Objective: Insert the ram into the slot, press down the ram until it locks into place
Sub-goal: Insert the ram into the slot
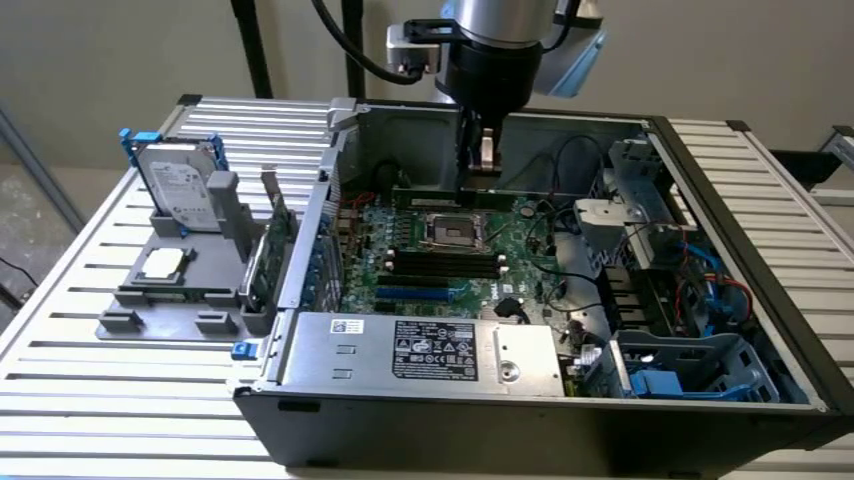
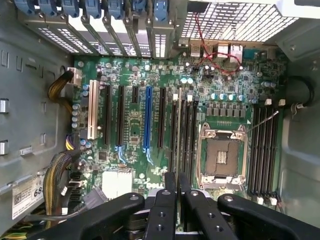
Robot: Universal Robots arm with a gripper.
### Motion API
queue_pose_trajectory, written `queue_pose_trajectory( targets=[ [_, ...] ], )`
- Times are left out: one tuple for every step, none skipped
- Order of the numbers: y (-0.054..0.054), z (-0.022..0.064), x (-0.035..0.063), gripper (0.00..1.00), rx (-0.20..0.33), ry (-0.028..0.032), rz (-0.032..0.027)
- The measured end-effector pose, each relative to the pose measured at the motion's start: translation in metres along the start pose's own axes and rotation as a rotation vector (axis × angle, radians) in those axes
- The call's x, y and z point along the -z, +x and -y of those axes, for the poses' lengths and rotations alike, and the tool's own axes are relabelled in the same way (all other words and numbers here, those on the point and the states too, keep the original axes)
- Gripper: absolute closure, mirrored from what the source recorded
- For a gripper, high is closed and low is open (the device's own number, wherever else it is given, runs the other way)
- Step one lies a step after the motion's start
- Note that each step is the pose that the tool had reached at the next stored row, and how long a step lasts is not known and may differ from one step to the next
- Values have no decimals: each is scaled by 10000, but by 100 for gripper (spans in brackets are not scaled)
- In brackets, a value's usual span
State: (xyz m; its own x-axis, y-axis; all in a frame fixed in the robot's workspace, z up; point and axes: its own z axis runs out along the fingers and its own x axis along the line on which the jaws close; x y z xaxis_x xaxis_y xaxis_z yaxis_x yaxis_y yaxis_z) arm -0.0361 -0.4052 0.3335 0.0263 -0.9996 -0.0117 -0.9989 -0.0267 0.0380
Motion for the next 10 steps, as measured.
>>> queue_pose_trajectory(
  targets=[
    [0, 17, -18, 87, 0, 1, 1],
    [1, 35, -36, 87, -1, 2, 1],
    [2, 51, -52, 87, -1, 1, 0],
    [2, 65, -70, 87, 0, 1, 0],
    [3, 75, -88, 87, 0, 1, 0],
    [3, 82, -106, 87, 0, 1, 0],
    [3, 85, -124, 87, -1, 1, 0],
    [4, 86, -143, 87, -2, 2, 0],
    [4, 86, -159, 87, -9, 1, 0],
    [4, 87, -178, 87, -25, 2, 1]
  ],
)
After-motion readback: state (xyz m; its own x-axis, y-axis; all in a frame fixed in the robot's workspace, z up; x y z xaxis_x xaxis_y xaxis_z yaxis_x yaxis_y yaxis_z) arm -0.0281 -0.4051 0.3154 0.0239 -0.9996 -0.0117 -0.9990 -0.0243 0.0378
